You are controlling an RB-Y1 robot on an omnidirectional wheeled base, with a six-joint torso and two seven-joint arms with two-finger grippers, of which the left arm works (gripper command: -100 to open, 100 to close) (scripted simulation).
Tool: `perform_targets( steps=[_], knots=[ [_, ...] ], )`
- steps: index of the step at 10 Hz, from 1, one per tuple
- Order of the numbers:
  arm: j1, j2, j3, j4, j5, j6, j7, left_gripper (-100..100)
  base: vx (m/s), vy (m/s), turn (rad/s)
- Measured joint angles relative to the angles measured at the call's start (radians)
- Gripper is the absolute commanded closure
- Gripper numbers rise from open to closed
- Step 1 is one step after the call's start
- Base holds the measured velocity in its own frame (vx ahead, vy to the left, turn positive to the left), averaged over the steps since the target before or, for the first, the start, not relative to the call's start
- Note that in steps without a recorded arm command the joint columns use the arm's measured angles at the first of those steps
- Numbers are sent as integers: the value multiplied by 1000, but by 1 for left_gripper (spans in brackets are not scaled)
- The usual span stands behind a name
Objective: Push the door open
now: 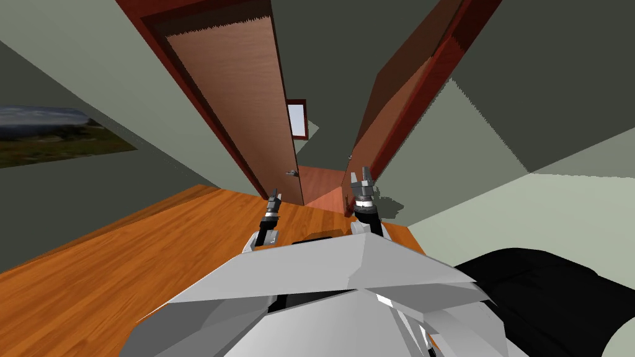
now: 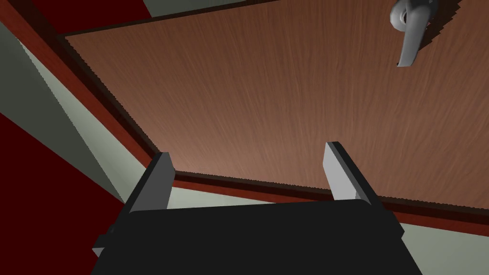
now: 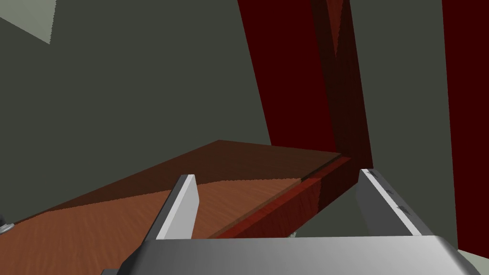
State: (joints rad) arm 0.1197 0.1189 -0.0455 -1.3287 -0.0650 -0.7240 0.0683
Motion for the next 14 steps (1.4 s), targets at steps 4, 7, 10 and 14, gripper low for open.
perform_targets(
  steps=[4, 7, 10, 14],
  knots=[
    [-42, 11, -5, 108, 3, -19, 22, -100, 86, 59, -62],
    [-75, 13, -10, 191, 5, -33, 34, -100, 90, 59, -59],
    [-107, 17, -14, 267, 7, -44, 47, -100, 89, 54, -58],
    [-143, 23, -20, 359, 9, -58, 65, -100, 82, 57, -57]
  ],
)
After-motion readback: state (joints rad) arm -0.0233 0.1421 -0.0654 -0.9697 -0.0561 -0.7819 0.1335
